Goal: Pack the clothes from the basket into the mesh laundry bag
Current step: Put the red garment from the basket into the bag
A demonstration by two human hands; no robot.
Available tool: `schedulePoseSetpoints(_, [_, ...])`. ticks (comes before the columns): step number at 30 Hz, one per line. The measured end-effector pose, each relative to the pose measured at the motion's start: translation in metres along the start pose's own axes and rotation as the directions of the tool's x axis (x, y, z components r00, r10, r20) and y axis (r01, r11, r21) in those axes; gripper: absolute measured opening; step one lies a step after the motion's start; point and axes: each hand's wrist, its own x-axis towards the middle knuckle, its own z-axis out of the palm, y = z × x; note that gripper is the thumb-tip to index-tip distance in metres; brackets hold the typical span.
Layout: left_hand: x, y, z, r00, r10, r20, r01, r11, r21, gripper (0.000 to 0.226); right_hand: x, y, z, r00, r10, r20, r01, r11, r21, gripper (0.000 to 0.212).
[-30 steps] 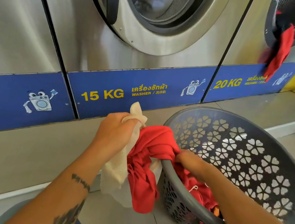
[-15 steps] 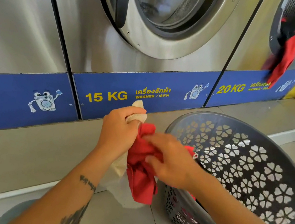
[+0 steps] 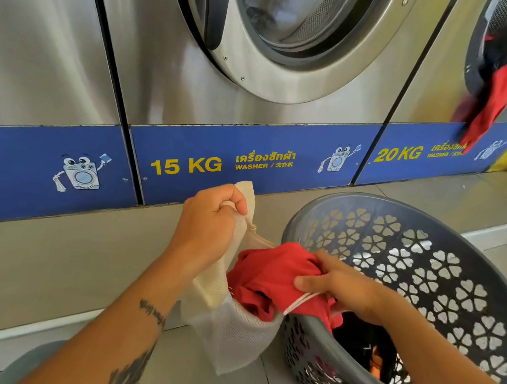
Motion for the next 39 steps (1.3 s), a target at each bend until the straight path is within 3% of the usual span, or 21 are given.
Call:
schedulePoseSetpoints(3, [0.002,0.0,0.001,1.0,0.016,-0.016,-0.016,1.0,0.005,0.034,0.002,-0.01,0.004,0.975,-0.144,-0.171,0.105,0.97,-0.217,0.04])
schedulePoseSetpoints(5, [0.003,0.001,0.002,0.999,0.007,-0.032,-0.007,1.0,-0.008,0.035,-0.001,-0.023,0.009,0.912,-0.278,-0.302,0.171,0.926,-0.338,0.035])
schedulePoseSetpoints(7, [0.004,0.0,0.003,0.999,0.006,-0.042,-0.007,0.999,-0.033,0.035,-0.006,-0.036,0.023,0.807,-0.397,-0.438,0.277,0.908,-0.313,0.041])
schedulePoseSetpoints(9, [0.004,-0.001,0.005,0.999,0.014,-0.041,-0.016,0.998,-0.057,0.034,-0.009,-0.046,0.042,0.717,-0.48,-0.506,0.456,0.871,-0.179,0.057])
schedulePoseSetpoints(11, [0.006,0.0,0.007,0.999,-0.002,-0.038,-0.001,0.996,-0.095,0.03,-0.01,-0.048,0.06,0.716,-0.574,-0.397,0.562,0.812,-0.159,0.065])
schedulePoseSetpoints(13, [0.009,-0.002,0.004,0.997,-0.043,-0.07,0.031,0.987,-0.158,0.029,-0.009,-0.043,0.07,0.791,-0.598,-0.133,0.516,0.767,-0.382,0.059])
schedulePoseSetpoints(15, [0.011,-0.005,0.001,0.992,-0.063,-0.107,0.043,0.982,-0.182,0.034,-0.008,-0.038,0.066,0.815,-0.578,0.047,0.482,0.63,-0.609,0.052])
schedulePoseSetpoints(16, [0.01,-0.007,0.0,0.993,-0.063,-0.105,0.045,0.985,-0.168,0.035,-0.008,-0.038,0.062,0.783,-0.619,0.052,0.5,0.578,-0.645,0.051])
schedulePoseSetpoints(18, [0.008,-0.008,0.001,0.995,-0.065,-0.078,0.055,0.99,-0.129,0.035,-0.006,-0.039,0.053,0.682,-0.728,-0.066,0.497,0.528,-0.689,0.054])
schedulePoseSetpoints(20, [0.005,-0.008,0.003,0.996,-0.063,-0.058,0.056,0.99,-0.127,0.034,0.003,-0.033,0.039,0.686,-0.682,-0.251,0.341,0.608,-0.717,0.07])
schedulePoseSetpoints(22, [0.005,-0.006,0.005,0.997,-0.059,-0.05,0.051,0.988,-0.148,0.035,0.008,-0.024,0.027,0.821,-0.466,-0.33,0.198,0.774,-0.601,0.09])
schedulePoseSetpoints(24, [0.005,-0.006,0.006,0.997,-0.056,-0.057,0.046,0.984,-0.171,0.035,0.015,-0.012,0.021,0.914,-0.311,-0.261,0.179,0.885,-0.431,0.086])
schedulePoseSetpoints(26, [0.004,-0.007,0.007,0.997,-0.05,-0.062,0.039,0.984,-0.173,0.035,0.017,-0.009,0.026,0.891,-0.365,-0.269,0.244,0.887,-0.393,0.057])
schedulePoseSetpoints(28, [0.003,-0.008,0.007,0.997,-0.053,-0.062,0.042,0.985,-0.17,0.035,0.015,-0.017,0.032,0.792,-0.508,-0.339,0.257,0.781,-0.569,0.032])
schedulePoseSetpoints(29, [0.003,-0.008,0.007,0.997,-0.057,-0.061,0.046,0.984,-0.17,0.035,0.013,-0.024,0.035,0.748,-0.557,-0.362,0.254,0.744,-0.618,0.029])
schedulePoseSetpoints(31, [0.004,-0.006,0.008,0.997,-0.056,-0.054,0.046,0.982,-0.182,0.033,0.008,-0.037,0.042,0.708,-0.561,-0.428,0.326,0.798,-0.506,0.033])
schedulePoseSetpoints(33, [0.004,-0.003,0.01,0.997,-0.053,-0.058,0.039,0.973,-0.226,0.028,0.0,-0.047,0.053,0.765,-0.44,-0.47,0.412,0.896,-0.166,0.051])
schedulePoseSetpoints(35, [0.007,-0.001,0.011,0.996,-0.058,-0.07,0.037,0.964,-0.265,0.024,-0.006,-0.05,0.066,0.843,-0.388,-0.372,0.46,0.88,0.123,0.065])
schedulePoseSetpoints(37, [0.01,-0.002,0.009,0.996,-0.053,-0.066,0.033,0.959,-0.28,0.025,-0.006,-0.045,0.079,0.864,-0.43,-0.261,0.476,0.868,0.144,0.065])
schedulePoseSetpoints(39, [0.012,-0.004,0.008,0.996,-0.076,-0.044,0.059,0.952,-0.3,0.029,-0.003,-0.038,0.089,0.855,-0.48,-0.195,0.49,0.872,0.006,0.064])
